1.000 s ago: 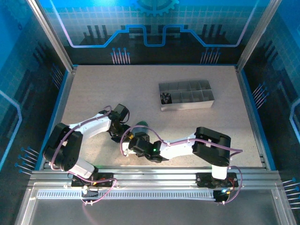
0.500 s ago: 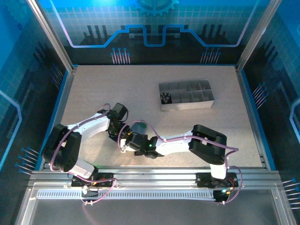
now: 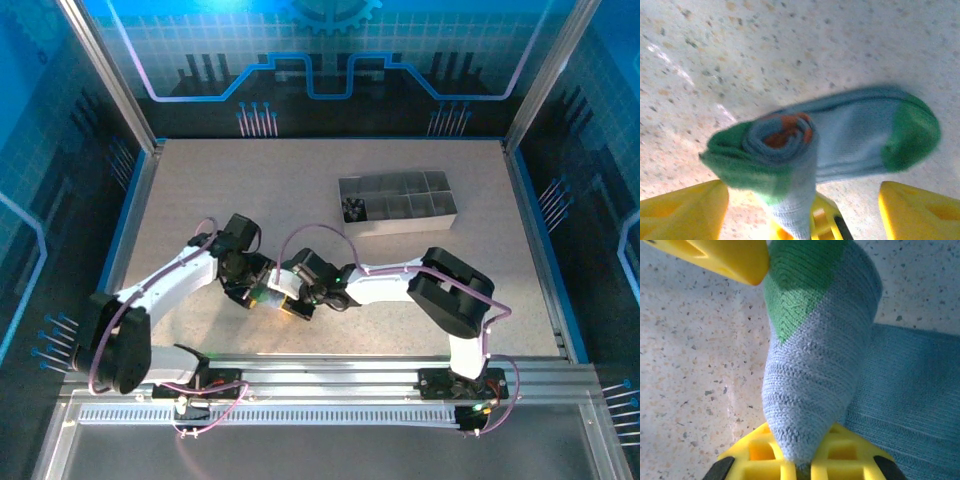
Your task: Roll the socks
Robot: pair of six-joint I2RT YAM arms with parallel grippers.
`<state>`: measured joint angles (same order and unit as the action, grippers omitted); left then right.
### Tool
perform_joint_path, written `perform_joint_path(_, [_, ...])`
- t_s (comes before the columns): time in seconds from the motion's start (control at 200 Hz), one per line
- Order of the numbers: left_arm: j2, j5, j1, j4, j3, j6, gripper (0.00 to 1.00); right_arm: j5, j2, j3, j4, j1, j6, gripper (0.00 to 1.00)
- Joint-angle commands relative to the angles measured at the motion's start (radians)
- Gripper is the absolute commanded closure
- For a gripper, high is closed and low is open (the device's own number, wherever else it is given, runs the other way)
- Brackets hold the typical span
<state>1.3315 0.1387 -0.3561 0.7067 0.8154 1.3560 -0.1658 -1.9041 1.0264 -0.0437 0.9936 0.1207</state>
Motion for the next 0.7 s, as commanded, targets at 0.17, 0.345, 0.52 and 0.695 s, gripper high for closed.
perform_joint_path(0.17, [-0.028, 0.083, -0.021, 0.017, -0.057, -0.017, 0.33, -0.106, -0.176, -0.059, 0.318, -0.106, -0.130, 1.00])
perform_joint_path(0.345, [-0.004, 0.096, -0.033, -0.035, -0.094, 0.010, 0.38, -0.147, -0.209, -0.021, 0.358, -0.132, -0.152, 1.00])
perform_joint_path(0.52, [0.080, 0.090, -0.056, -0.082, -0.103, 0.004, 0.40, -0.193, -0.229, -0.010, 0.360, -0.158, -0.183, 1.00])
perform_joint_path(0.695, [0.167, 0.047, -0.070, -0.071, -0.092, -0.018, 0.47, -0.262, -0.258, 0.015, 0.367, -0.197, -0.214, 1.00])
